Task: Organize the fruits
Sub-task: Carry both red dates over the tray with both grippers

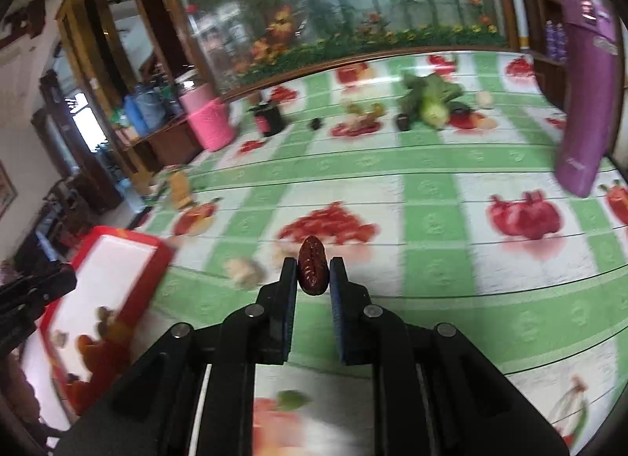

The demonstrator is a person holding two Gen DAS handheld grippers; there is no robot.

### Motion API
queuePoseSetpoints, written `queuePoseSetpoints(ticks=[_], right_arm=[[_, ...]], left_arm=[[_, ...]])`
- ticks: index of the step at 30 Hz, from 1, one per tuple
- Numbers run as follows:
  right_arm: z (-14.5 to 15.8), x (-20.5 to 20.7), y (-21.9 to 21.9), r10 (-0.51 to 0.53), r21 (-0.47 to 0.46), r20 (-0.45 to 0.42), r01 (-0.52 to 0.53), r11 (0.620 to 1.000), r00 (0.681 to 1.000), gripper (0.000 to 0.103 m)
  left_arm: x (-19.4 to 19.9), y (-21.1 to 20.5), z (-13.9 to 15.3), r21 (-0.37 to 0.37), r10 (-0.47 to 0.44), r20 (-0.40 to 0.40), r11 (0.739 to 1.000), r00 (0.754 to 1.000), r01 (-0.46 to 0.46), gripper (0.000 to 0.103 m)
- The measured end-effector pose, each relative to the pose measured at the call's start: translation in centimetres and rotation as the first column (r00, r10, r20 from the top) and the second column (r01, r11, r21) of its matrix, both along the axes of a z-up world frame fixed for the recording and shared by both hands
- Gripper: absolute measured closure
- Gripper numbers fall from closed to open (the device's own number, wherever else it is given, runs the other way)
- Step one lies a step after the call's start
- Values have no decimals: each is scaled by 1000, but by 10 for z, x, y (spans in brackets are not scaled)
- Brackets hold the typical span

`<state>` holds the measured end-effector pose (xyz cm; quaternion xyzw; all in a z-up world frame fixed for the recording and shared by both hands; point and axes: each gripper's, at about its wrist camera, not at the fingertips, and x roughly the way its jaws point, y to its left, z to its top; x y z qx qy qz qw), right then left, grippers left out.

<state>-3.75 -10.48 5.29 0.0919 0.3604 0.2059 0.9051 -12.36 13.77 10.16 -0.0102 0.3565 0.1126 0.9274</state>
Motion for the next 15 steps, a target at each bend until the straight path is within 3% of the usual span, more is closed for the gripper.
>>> queuePoseSetpoints(ticks=[5, 11, 15], right_arm=[[4, -14, 85, 167, 67, -22, -165, 984, 986, 84], [5, -22, 186, 311, -17, -48, -312, 950, 949, 84], [-3, -19, 227, 337, -65, -84, -343, 937, 938, 84]], left_arm=[[-2, 49, -10, 5, 119, -20, 993, 993, -119, 84], [3, 94, -32, -41, 203, -93, 977, 975, -207, 84], [5, 108, -49, -61, 215, -138, 972, 967, -225, 84]])
